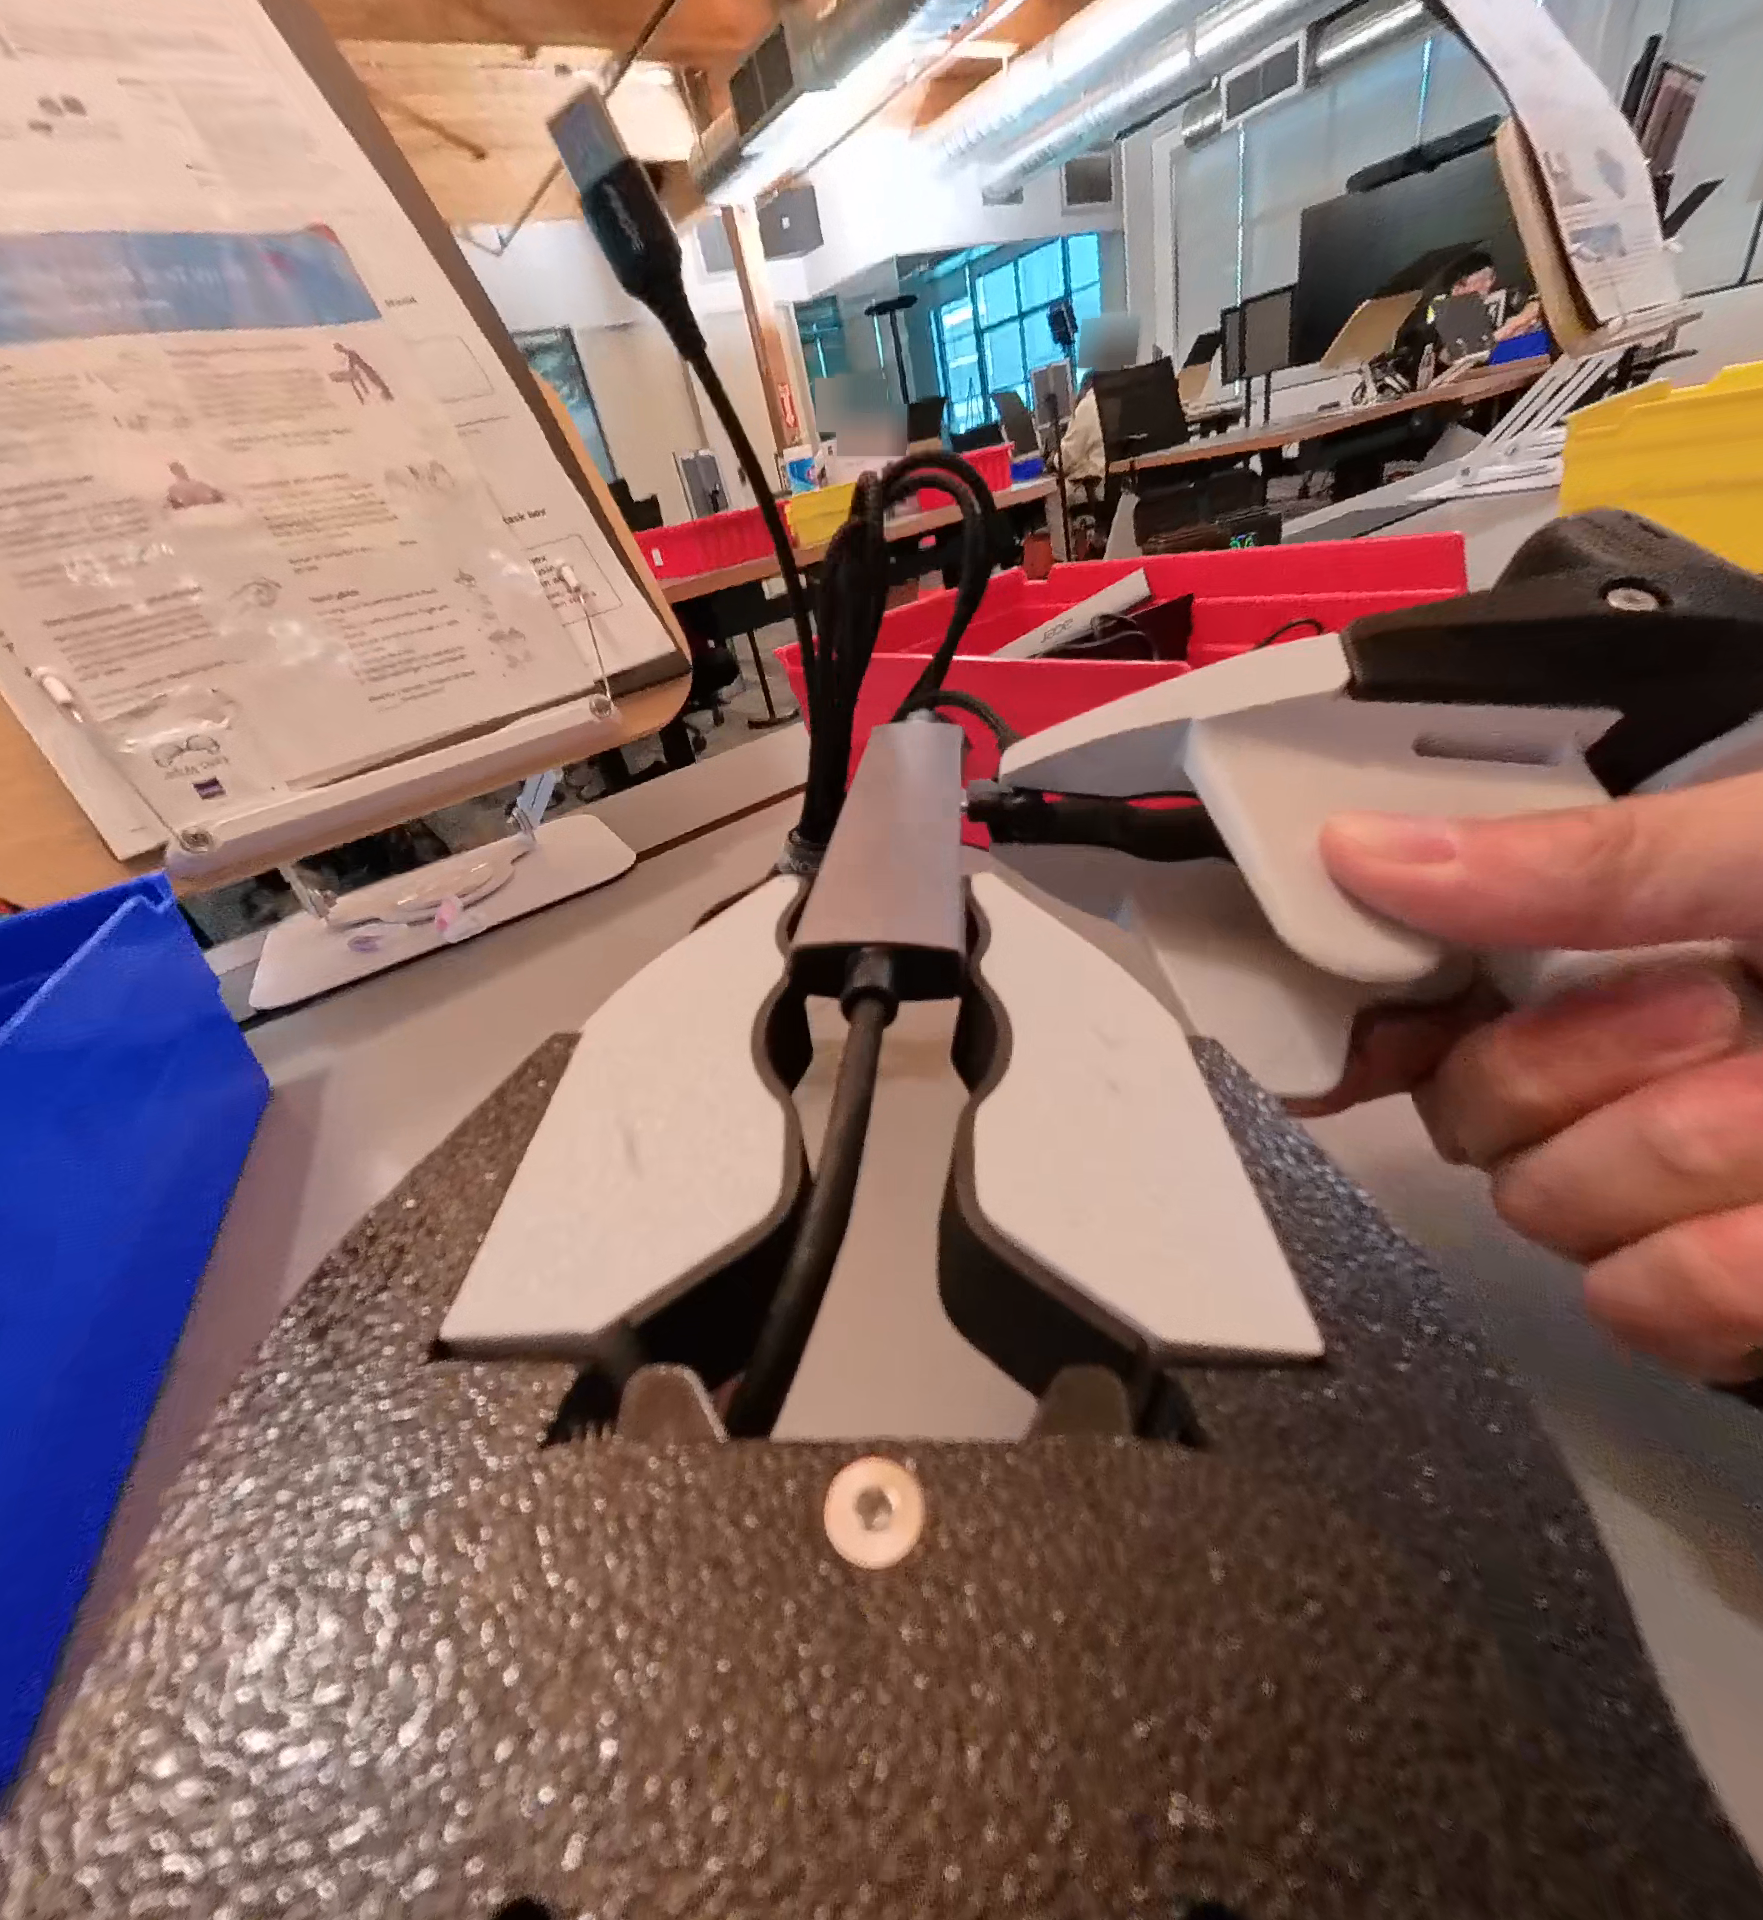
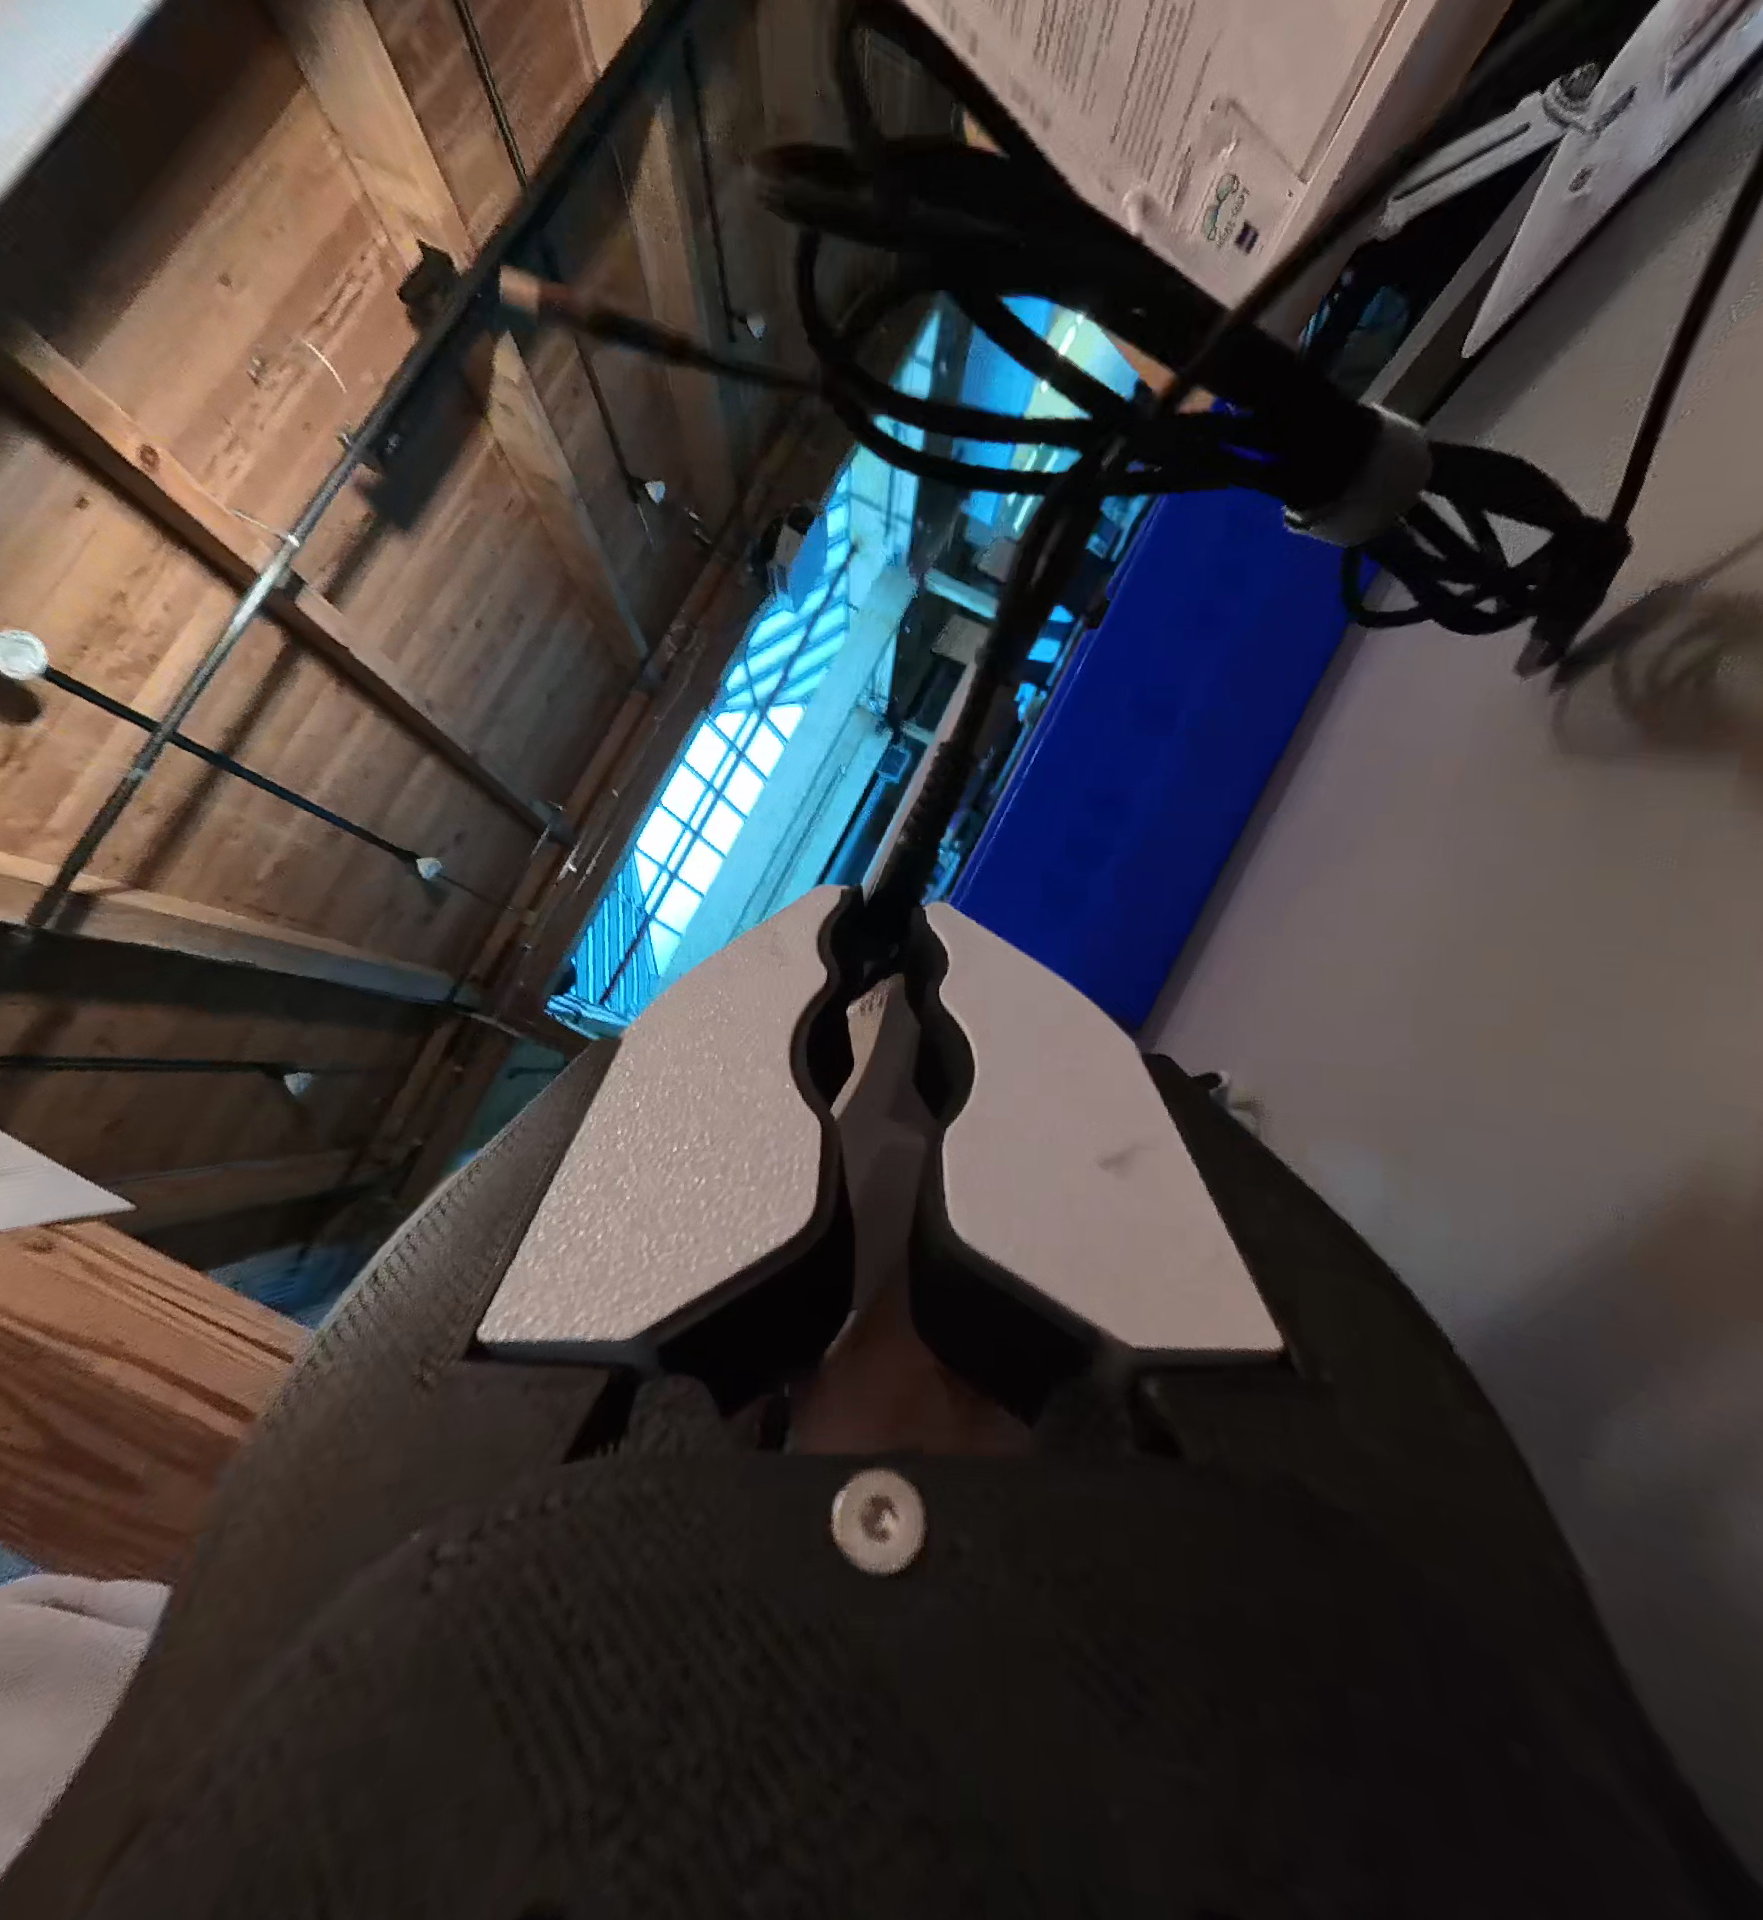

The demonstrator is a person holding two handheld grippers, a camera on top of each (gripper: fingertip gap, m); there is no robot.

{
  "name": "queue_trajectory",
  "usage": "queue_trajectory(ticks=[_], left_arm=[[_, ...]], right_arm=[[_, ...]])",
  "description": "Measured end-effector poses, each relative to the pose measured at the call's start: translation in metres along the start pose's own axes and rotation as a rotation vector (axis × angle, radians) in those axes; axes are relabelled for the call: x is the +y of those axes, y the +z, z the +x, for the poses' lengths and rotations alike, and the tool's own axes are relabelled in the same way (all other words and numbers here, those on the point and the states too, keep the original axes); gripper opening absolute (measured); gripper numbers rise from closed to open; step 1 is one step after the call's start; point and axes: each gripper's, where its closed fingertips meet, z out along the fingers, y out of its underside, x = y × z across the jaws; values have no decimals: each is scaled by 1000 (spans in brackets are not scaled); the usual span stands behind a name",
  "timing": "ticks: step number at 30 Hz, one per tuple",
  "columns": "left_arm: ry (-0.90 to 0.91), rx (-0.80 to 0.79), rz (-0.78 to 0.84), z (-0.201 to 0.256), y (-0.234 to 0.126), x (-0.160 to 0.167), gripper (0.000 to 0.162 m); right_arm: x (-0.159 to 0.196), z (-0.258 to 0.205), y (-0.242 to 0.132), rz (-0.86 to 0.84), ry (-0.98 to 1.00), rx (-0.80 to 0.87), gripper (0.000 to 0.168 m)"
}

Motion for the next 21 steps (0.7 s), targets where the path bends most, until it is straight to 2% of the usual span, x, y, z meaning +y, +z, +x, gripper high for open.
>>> queue_trajectory(ticks=[3,4,6,7,8,11,14,17,21], left_arm=[[-39,-2,7,-2,3,-5,24],[-50,-45,9,-11,0,-4,24],[-176,-160,24,-57,-12,-1,23],[-201,-168,24,-75,-17,-4,23],[-139,-170,52,-80,-20,-16,23],[-42,-119,116,-48,-19,-48,23],[2,-7,138,-31,-20,-61,23],[-19,81,95,-29,-17,-58,23],[12,177,47,-23,-17,-47,23]], right_arm=[[-4,-5,4,11,-4,-25,9],[-1,-4,3,19,0,-21,9],[-13,10,-20,107,58,21,8],[-22,16,-32,138,91,21,8],[-26,13,-35,130,98,-2,8],[-26,-10,-19,42,-99,21,8],[-48,-27,-21,42,-233,65,8],[-71,-37,-28,36,-387,127,8],[-92,-48,-21,-52,-554,194,9]])
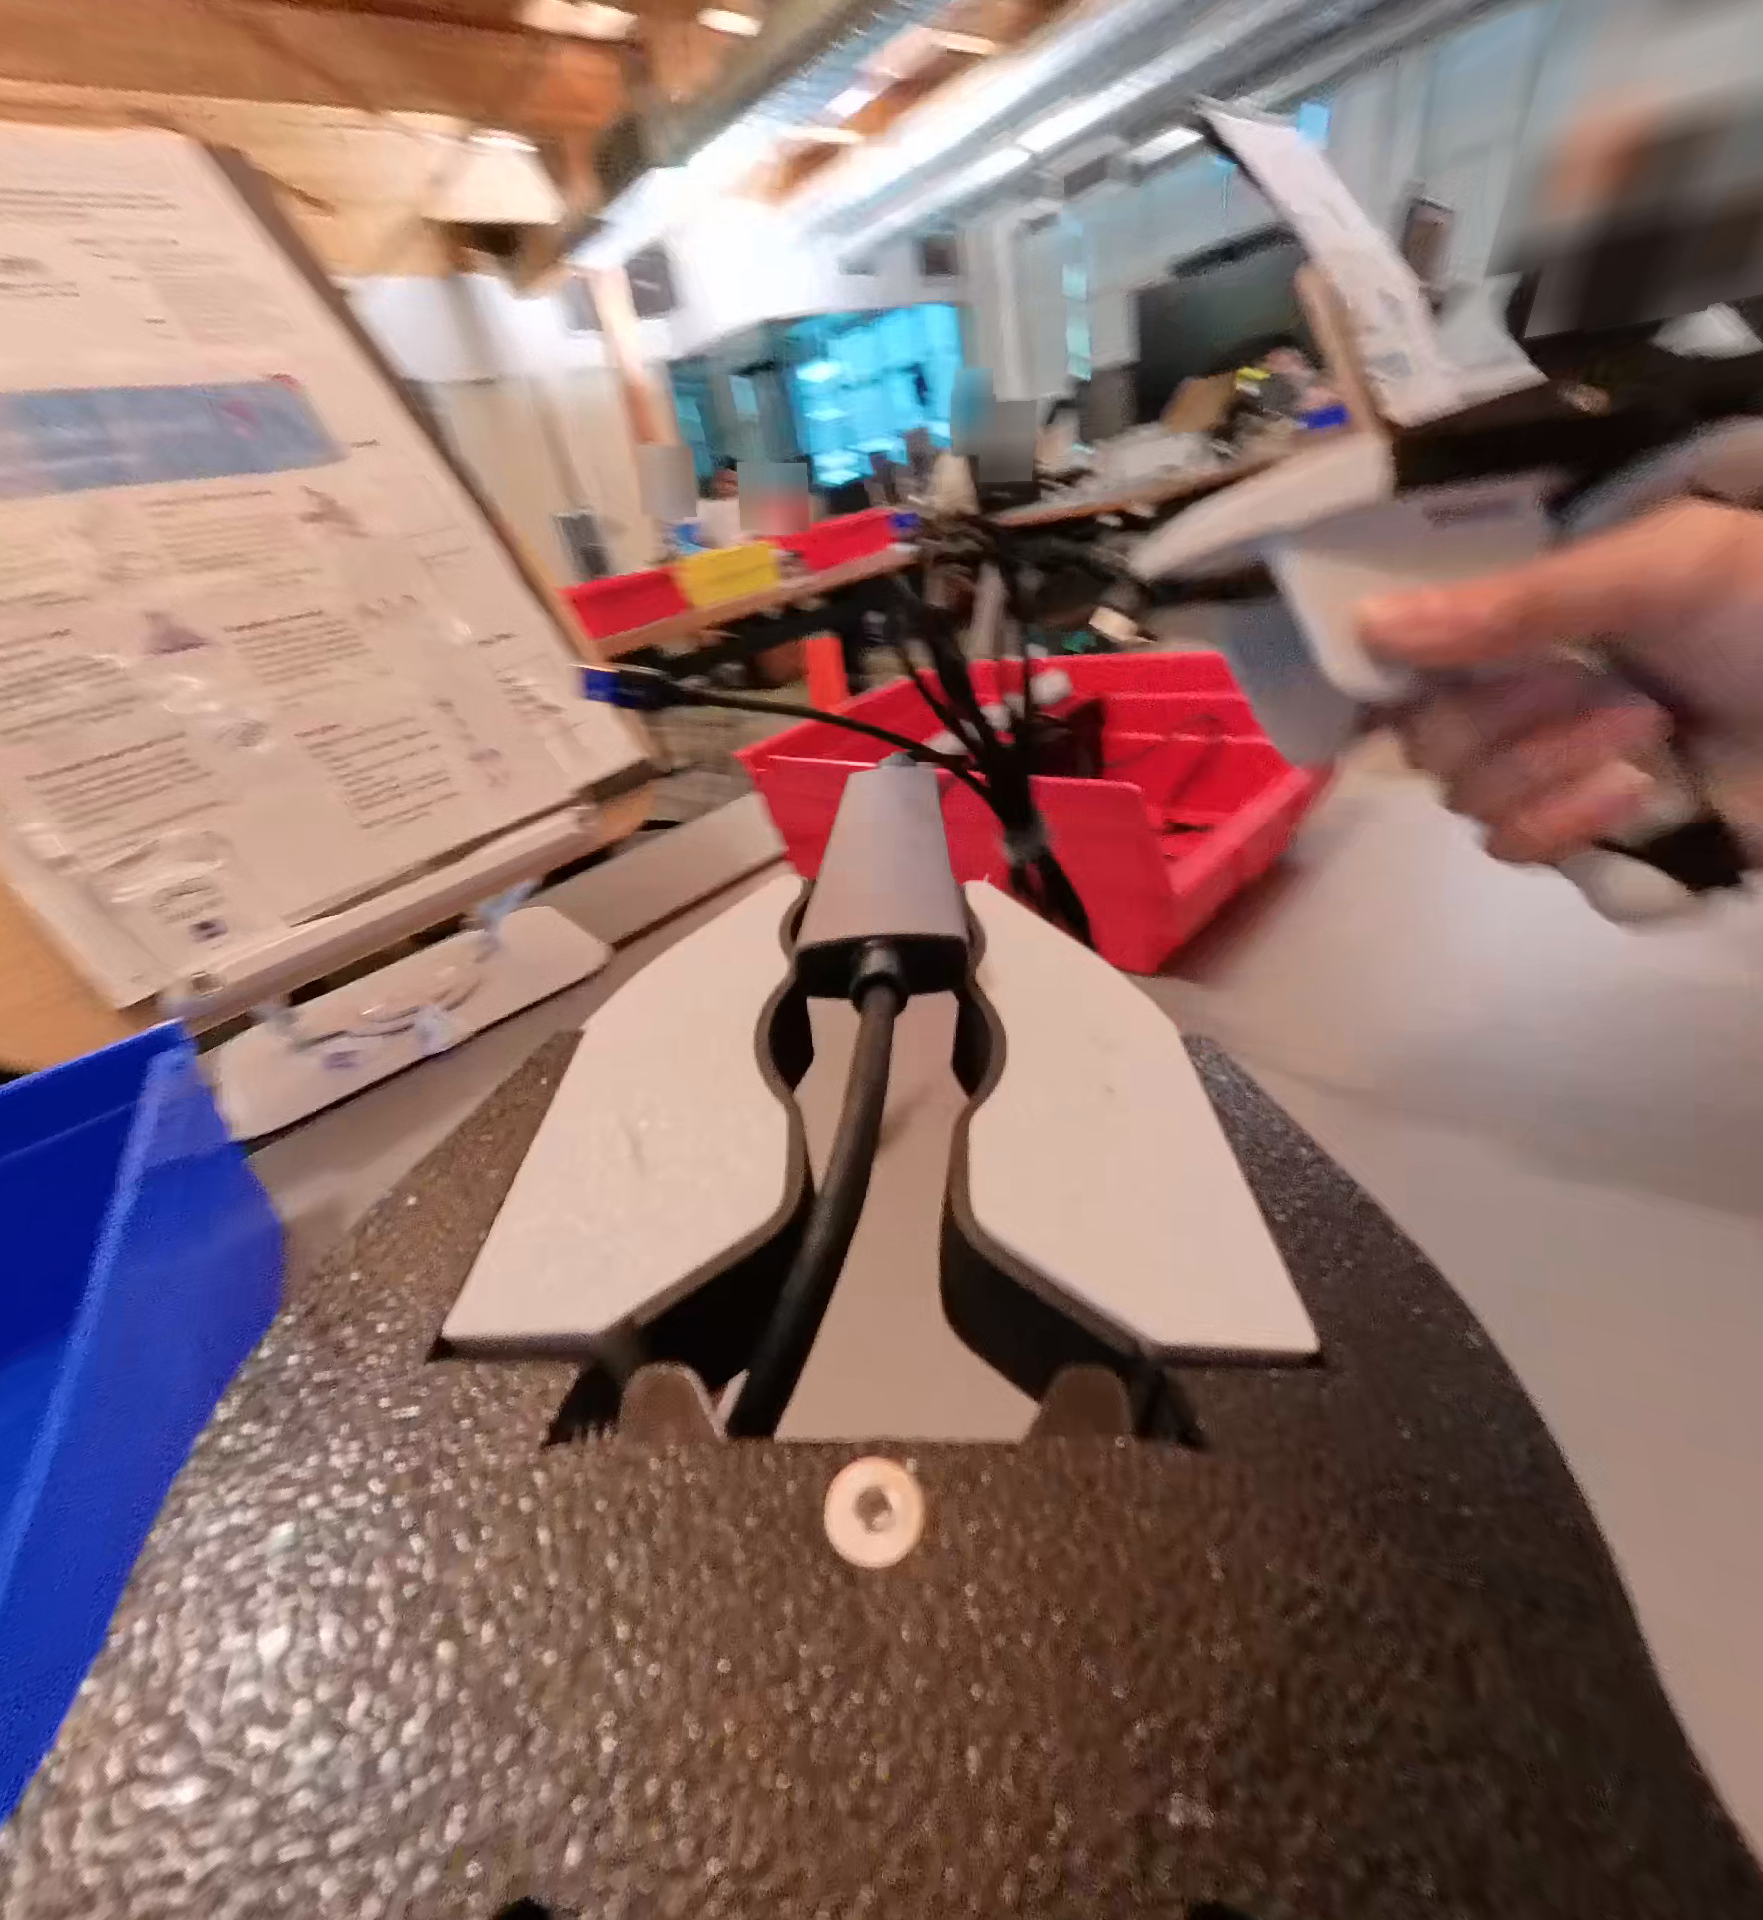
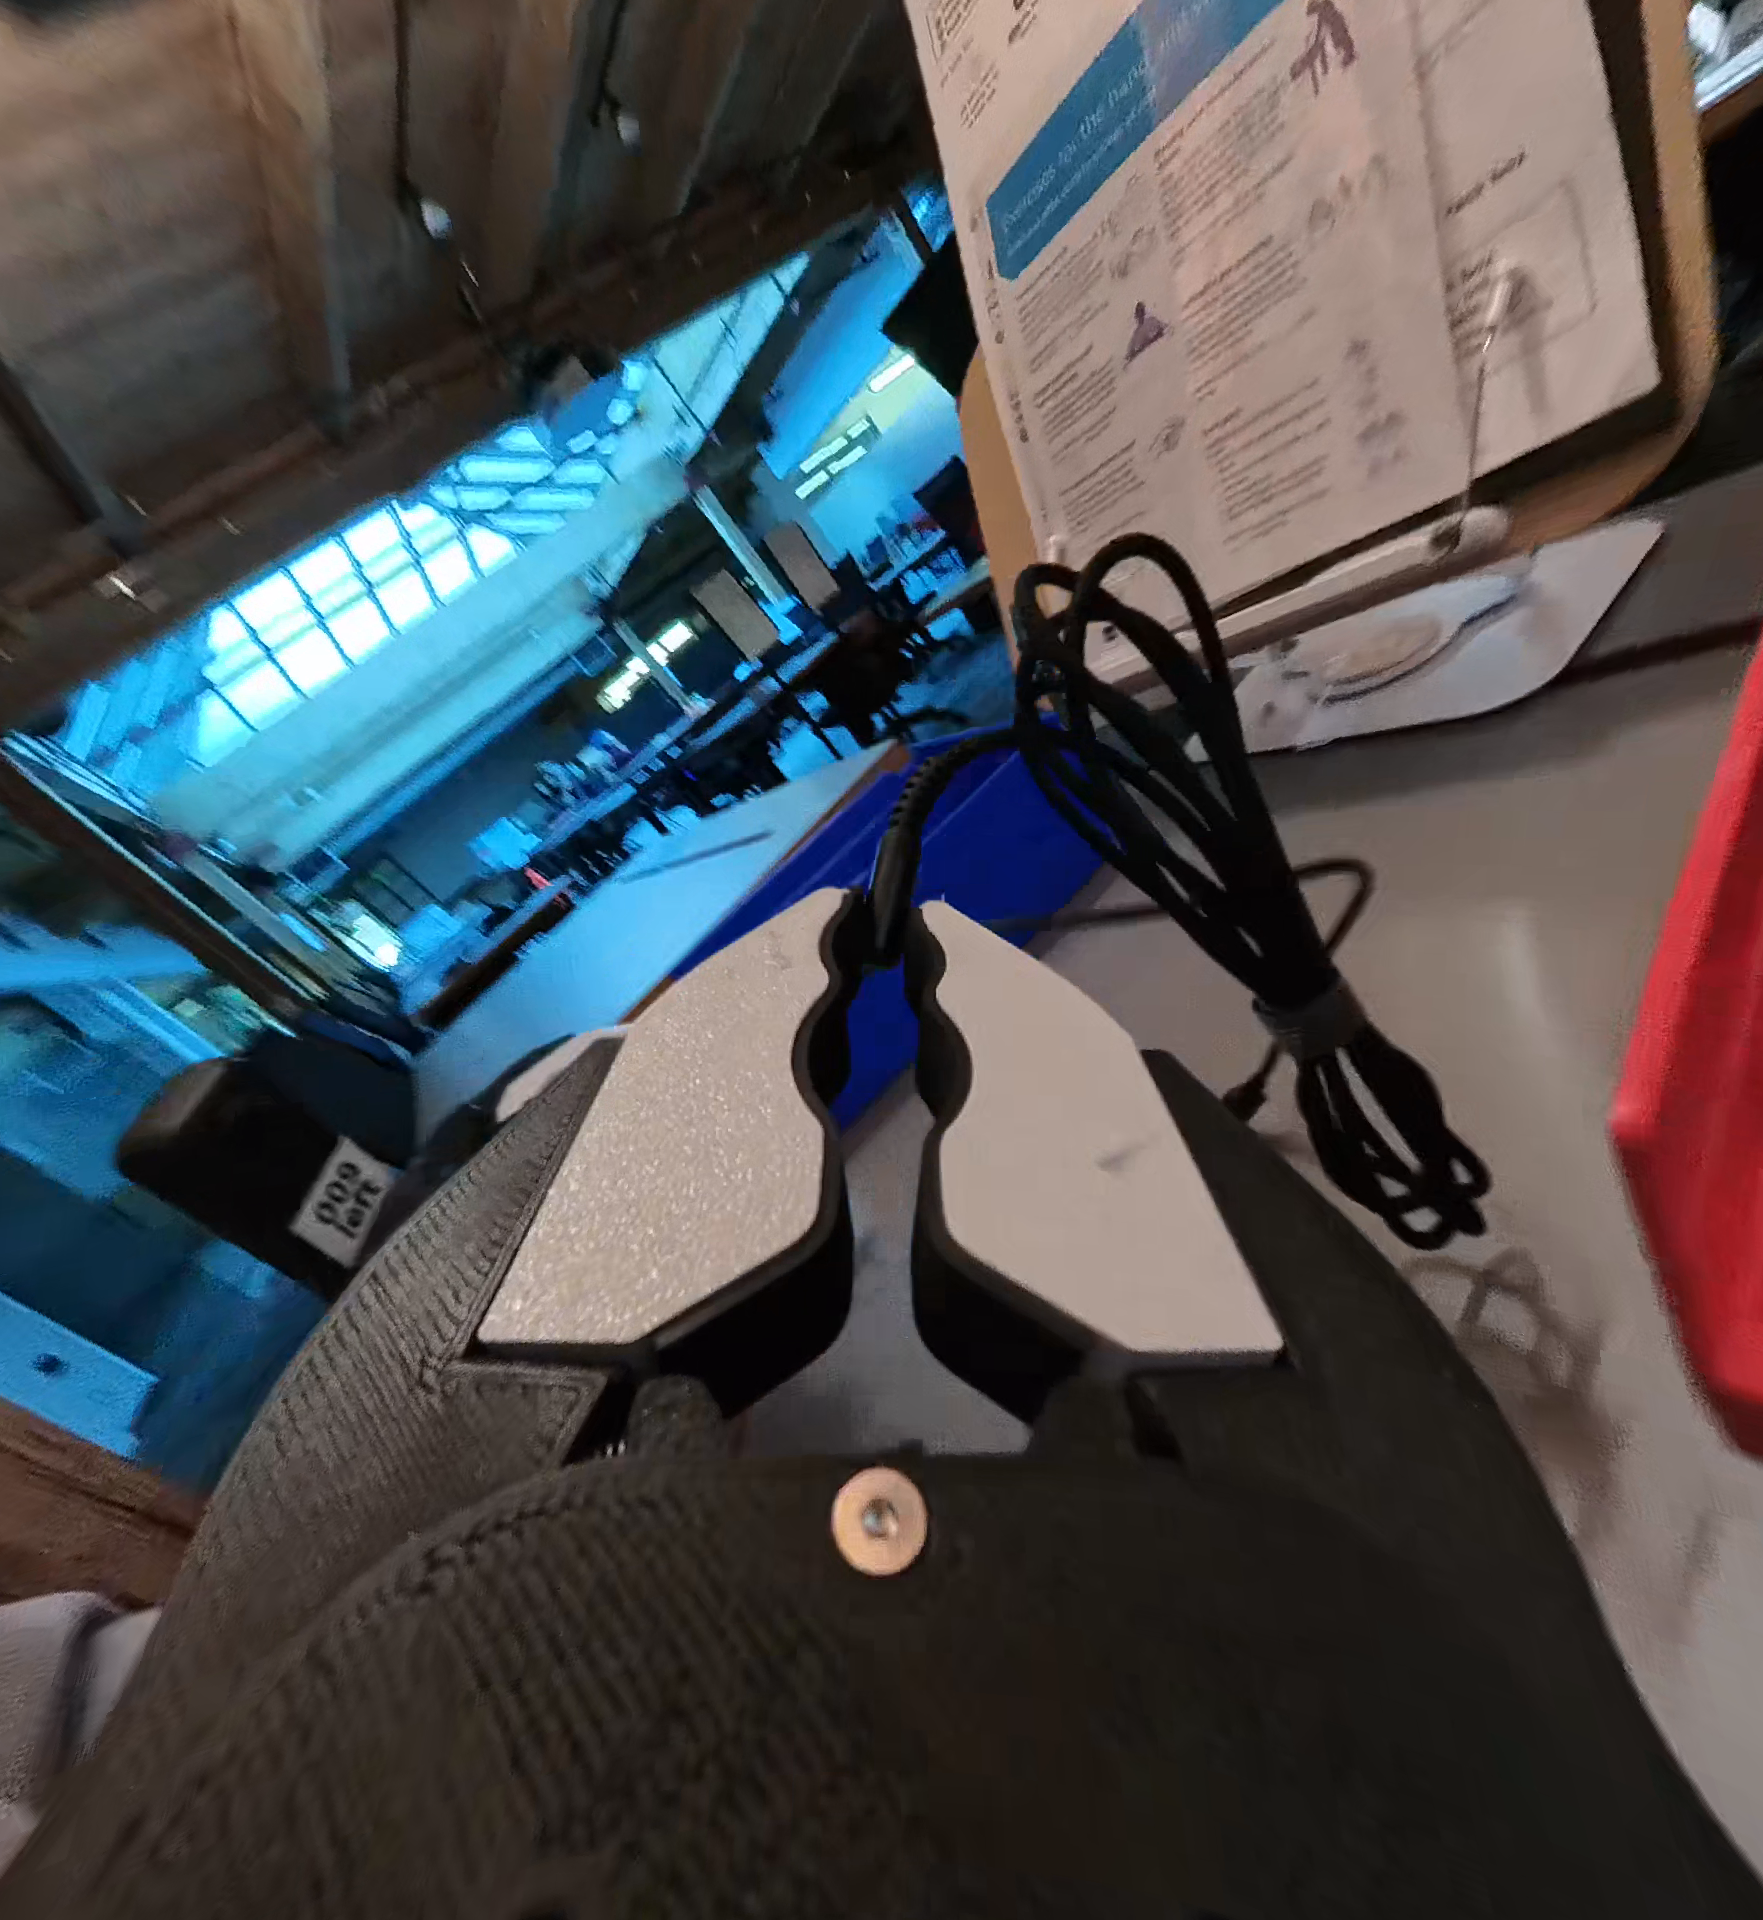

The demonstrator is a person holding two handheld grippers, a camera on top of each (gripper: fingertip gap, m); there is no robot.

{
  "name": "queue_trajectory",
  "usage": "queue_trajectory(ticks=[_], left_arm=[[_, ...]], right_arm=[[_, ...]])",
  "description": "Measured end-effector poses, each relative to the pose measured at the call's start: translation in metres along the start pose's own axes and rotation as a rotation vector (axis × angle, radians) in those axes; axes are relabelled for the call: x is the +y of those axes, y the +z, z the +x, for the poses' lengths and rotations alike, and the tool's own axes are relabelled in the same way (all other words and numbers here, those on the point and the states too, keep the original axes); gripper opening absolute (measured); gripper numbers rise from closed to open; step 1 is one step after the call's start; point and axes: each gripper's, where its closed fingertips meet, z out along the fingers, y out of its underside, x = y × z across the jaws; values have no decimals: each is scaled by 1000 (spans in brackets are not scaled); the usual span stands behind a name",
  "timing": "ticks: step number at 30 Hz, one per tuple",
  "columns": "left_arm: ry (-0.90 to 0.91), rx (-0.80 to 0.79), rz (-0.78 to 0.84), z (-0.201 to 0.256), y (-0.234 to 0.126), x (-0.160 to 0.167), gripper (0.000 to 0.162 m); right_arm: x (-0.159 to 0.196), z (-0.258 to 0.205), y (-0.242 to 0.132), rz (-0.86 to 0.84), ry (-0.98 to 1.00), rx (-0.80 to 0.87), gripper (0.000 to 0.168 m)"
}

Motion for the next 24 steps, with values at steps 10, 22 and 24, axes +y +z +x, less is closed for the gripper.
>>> queue_trajectory(ticks=[10,22,24], left_arm=[[-294,-310,394,-70,-64,-73,23],[-191,-327,297,-64,-51,-55,24],[-184,-309,280,-58,-45,-50,24]], right_arm=[[41,-28,7,-230,-74,-99,8],[-35,-92,-41,-135,-192,-257,0],[-69,-94,-49,-69,-214,-226,0]])
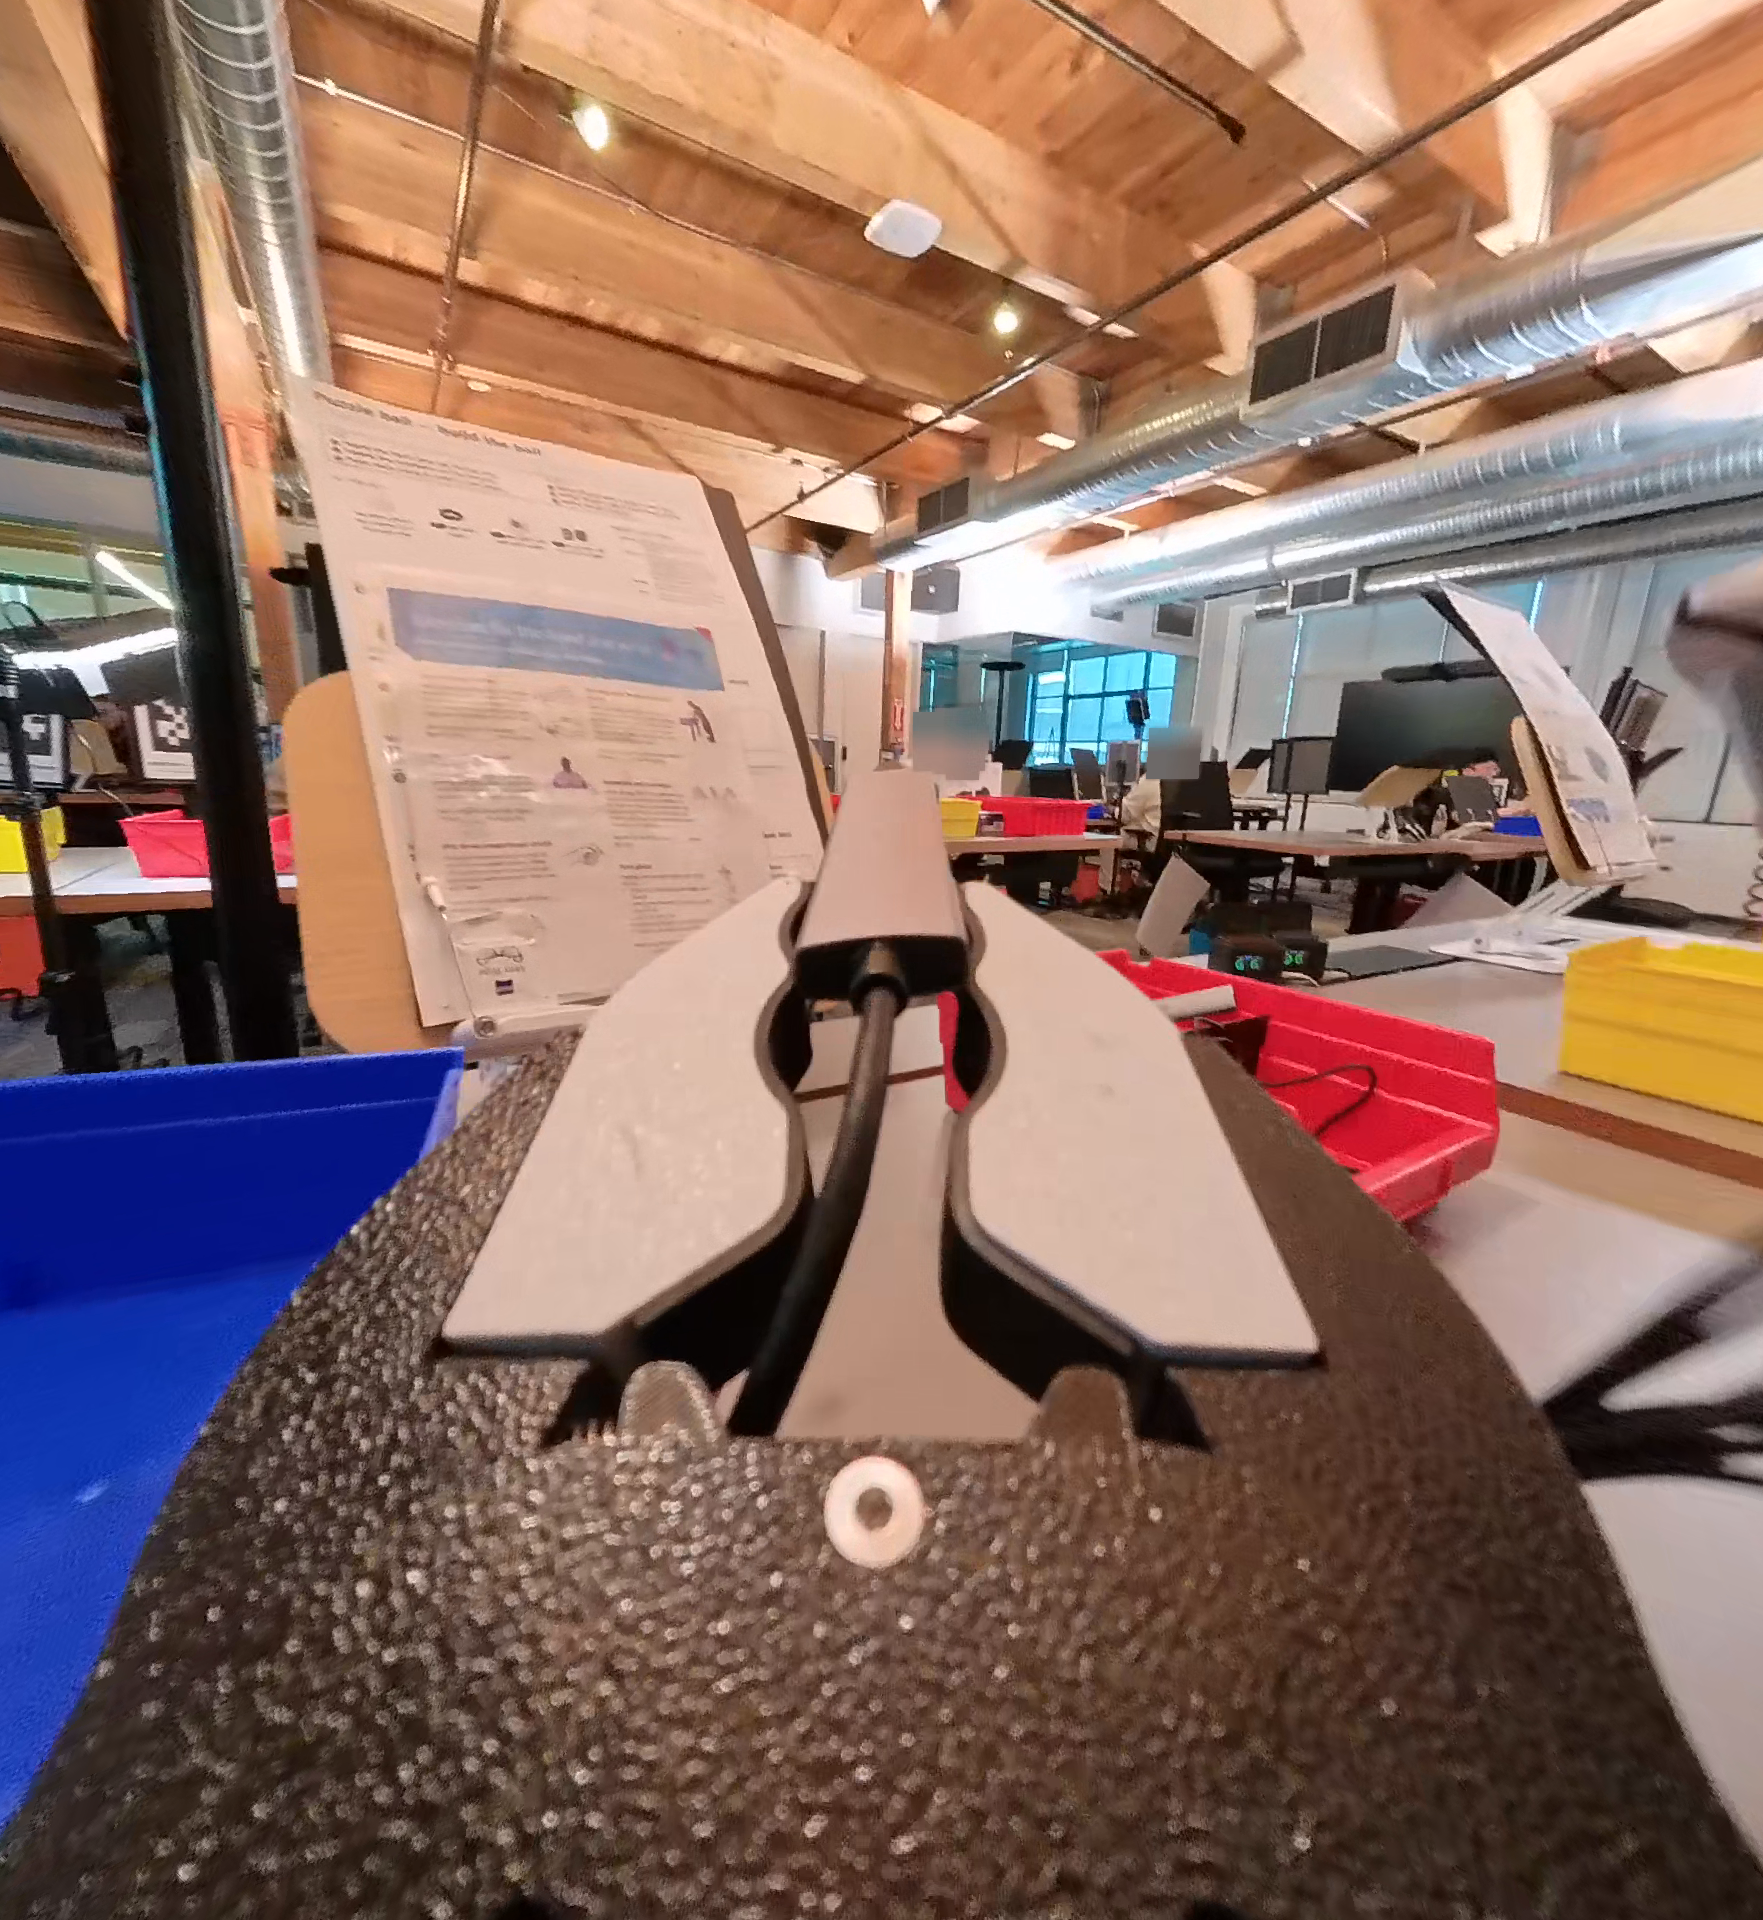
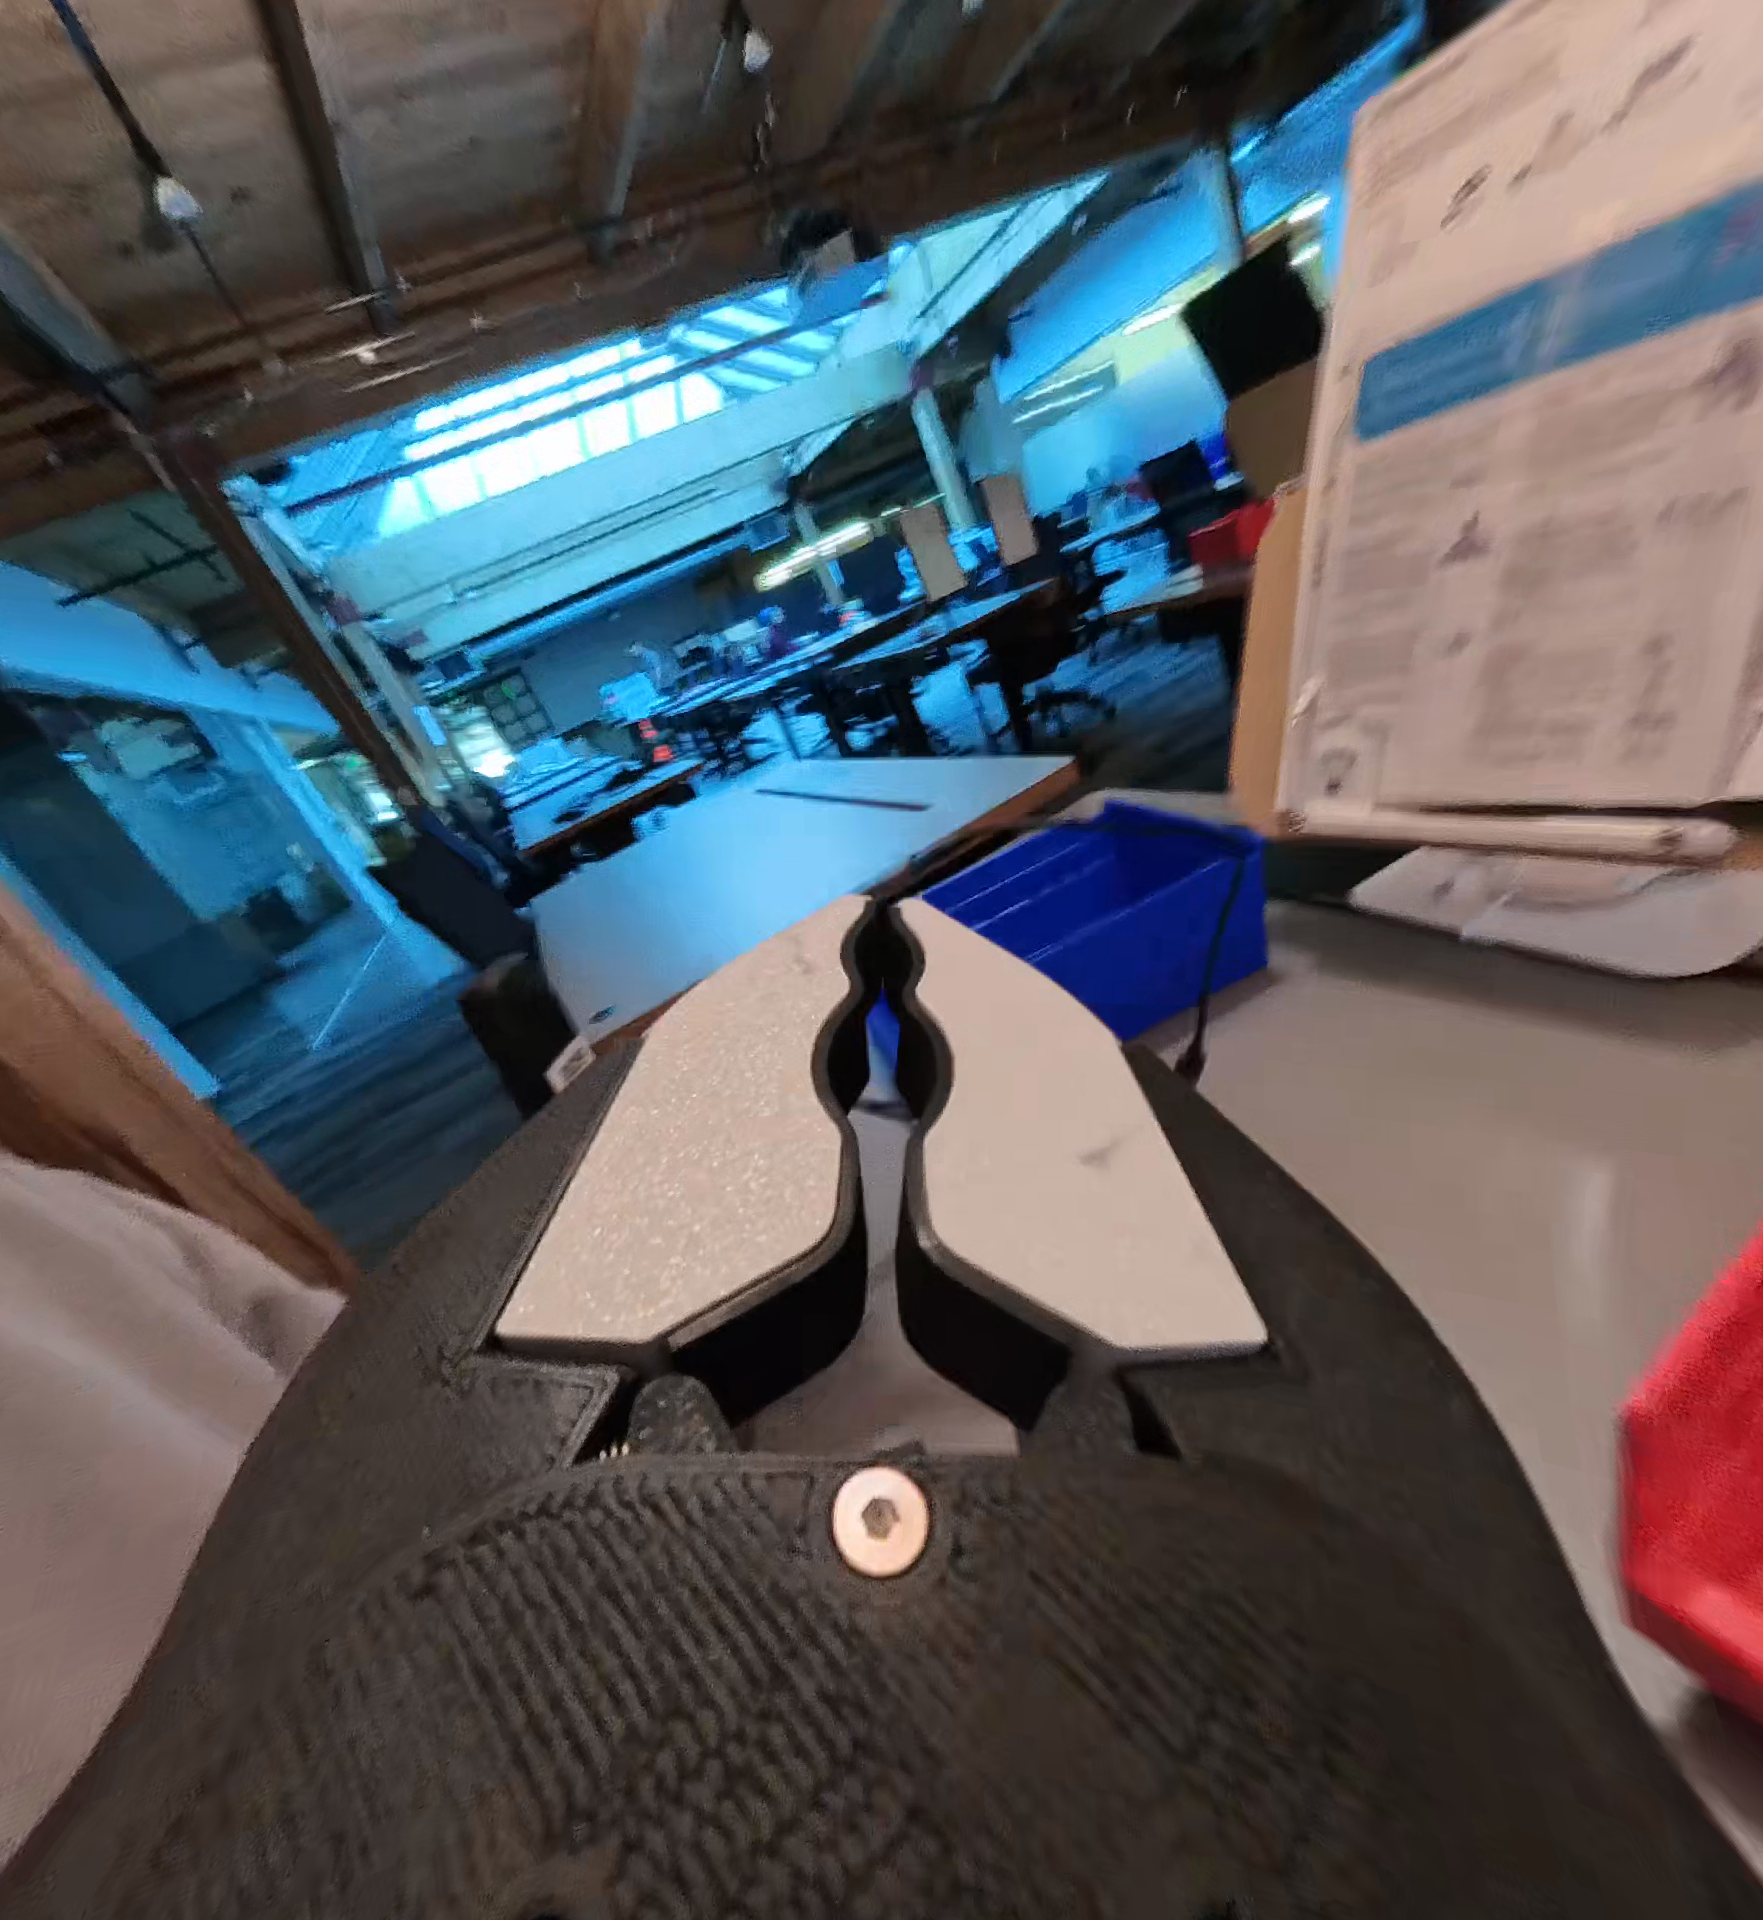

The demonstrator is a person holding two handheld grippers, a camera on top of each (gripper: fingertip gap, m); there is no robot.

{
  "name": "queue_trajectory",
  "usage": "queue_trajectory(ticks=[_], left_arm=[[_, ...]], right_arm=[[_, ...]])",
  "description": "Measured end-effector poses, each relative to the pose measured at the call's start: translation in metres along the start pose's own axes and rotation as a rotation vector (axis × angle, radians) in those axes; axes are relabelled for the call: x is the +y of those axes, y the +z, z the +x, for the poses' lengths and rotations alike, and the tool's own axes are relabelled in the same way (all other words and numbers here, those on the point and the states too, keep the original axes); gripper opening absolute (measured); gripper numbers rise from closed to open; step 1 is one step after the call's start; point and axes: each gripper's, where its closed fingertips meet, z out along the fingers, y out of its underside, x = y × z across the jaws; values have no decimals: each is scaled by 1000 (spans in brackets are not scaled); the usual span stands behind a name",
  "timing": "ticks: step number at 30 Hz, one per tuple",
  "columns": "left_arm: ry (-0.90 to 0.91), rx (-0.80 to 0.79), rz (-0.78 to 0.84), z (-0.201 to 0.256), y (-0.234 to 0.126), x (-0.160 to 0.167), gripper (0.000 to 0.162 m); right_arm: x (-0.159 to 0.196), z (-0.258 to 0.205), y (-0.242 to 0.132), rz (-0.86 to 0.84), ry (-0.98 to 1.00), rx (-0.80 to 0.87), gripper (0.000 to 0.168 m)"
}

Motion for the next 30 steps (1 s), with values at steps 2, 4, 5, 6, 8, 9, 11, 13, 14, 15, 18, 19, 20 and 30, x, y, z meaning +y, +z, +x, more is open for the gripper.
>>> queue_trajectory(ticks=[2,4,5,6,8,9,11,13,14,15,18,19,20,30], left_arm=[[11,25,-18,6,3,8,23],[30,42,-63,10,5,22,24],[29,48,-78,11,6,27,23],[25,56,-86,13,7,30,24],[23,90,-96,19,7,34,24],[30,102,-101,20,7,35,24],[46,106,-108,21,8,39,23],[28,112,-123,21,8,44,23],[16,112,-124,21,8,46,23],[9,116,-125,22,9,48,23],[19,143,-143,28,11,53,24],[25,146,-146,29,11,54,23],[30,151,-150,29,11,55,24],[17,153,-165,24,11,61,23]], right_arm=[[-9,21,-6,-41,-117,139,0],[19,63,-20,-243,-252,340,0],[51,79,-34,-412,-253,387,0],[91,85,-50,-577,-171,389,2],[158,73,-65,-723,-35,322,14],[189,59,-71,-793,5,280,11],[224,49,-79,-881,-31,353,16],[229,62,-80,-882,-179,556,25],[236,66,-84,-920,-205,620,24],[248,67,-88,-986,-172,641,24],[282,67,-92,-1141,-121,564,21],[284,70,-90,-1148,-125,569,21],[279,73,-89,-1150,-156,584,20],[16,108,-41,-609,-820,755,18]])
